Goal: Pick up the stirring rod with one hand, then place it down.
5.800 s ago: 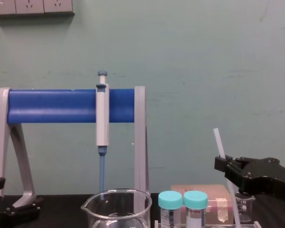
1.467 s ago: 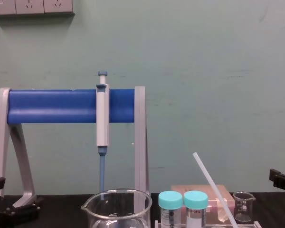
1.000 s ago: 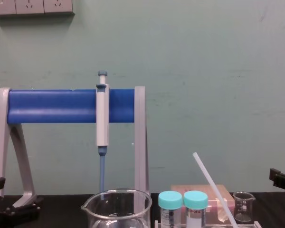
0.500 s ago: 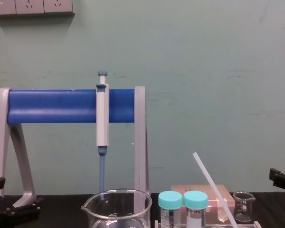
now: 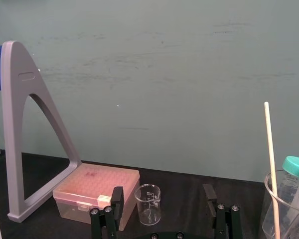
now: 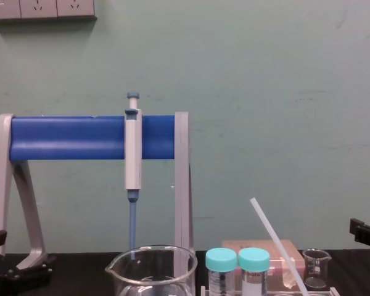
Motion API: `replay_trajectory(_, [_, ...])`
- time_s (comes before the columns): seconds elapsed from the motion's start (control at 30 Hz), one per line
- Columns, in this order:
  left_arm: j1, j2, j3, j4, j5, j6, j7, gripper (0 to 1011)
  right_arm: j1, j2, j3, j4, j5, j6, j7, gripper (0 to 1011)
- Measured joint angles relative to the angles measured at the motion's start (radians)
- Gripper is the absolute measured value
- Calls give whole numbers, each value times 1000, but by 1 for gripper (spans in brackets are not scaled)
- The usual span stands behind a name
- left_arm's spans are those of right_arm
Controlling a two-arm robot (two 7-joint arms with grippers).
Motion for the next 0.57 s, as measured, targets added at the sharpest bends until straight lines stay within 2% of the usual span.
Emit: replay_trajectory(0.57, [0, 0, 0, 0, 0, 0, 0, 1000, 0, 0, 0, 0, 0, 0, 0, 1003])
